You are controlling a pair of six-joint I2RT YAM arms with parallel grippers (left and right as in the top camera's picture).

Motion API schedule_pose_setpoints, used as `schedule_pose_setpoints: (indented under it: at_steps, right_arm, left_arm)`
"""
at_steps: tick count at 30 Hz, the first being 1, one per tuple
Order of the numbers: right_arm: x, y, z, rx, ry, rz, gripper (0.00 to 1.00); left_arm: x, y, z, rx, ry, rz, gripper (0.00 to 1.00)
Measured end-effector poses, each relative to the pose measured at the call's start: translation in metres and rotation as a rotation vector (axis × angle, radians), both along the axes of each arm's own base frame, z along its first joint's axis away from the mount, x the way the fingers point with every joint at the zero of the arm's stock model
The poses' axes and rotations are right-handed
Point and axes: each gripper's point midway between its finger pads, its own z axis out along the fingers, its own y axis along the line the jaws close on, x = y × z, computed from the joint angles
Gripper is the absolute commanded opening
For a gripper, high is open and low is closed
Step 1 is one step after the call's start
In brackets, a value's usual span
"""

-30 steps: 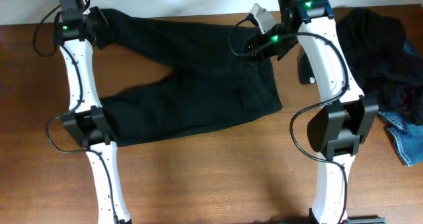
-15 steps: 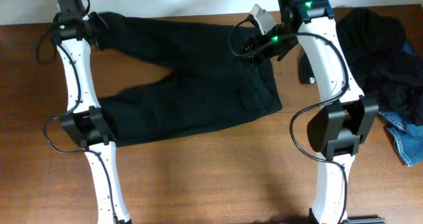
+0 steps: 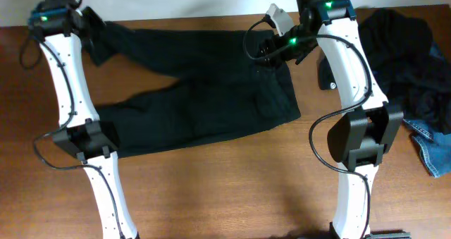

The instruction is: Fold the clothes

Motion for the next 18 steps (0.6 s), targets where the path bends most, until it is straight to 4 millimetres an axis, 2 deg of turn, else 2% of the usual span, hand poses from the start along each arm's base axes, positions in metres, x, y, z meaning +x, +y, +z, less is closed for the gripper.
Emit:
schedule_pose_setpoints:
  at_steps: [1, 4, 10, 13, 15, 16, 17, 18]
  right_arm:
    - [0.000, 0.000, 0.000, 0.000, -0.001, 0.000, 0.78]
    - [0.000, 0.000, 0.000, 0.000, 0.001, 0.000, 0.78]
    - [-0.002, 0.000, -0.001, -0.001, 0.010, 0.000, 0.78]
    - [-0.002, 0.000, -0.001, -0.001, 0.010, 0.001, 0.78]
    - [-0.002, 0.000, -0.001, -0.001, 0.010, 0.001, 0.78]
    - [-0.003, 0.000, -0.001, -0.001, 0.012, 0.000, 0.78]
    - [-0.002, 0.000, -0.001, -0.001, 0.009, 0.000, 0.78]
    - [-0.001, 0.000, 0.000, 0.000, 0.005, 0.000, 0.78]
  left_arm:
    - [0.001, 0.000, 0.023, 0.023, -0.051, -0.017, 0.01]
    - [0.002, 0.001, 0.050, 0.060, -0.113, -0.046, 0.01]
    - [0.012, 0.004, 0.056, 0.154, -0.154, -0.134, 0.01]
    - [0.009, 0.004, 0.046, 0.168, -0.120, -0.157, 0.01]
    - [-0.012, 0.002, 0.013, 0.139, 0.023, -0.174, 0.01]
    - [-0.019, 0.001, 0.003, 0.129, 0.066, -0.179, 0.01]
    - [-0.035, -0.001, -0.019, 0.102, 0.167, -0.188, 0.01]
    - [-0.048, -0.003, -0.030, 0.088, 0.232, -0.193, 0.01]
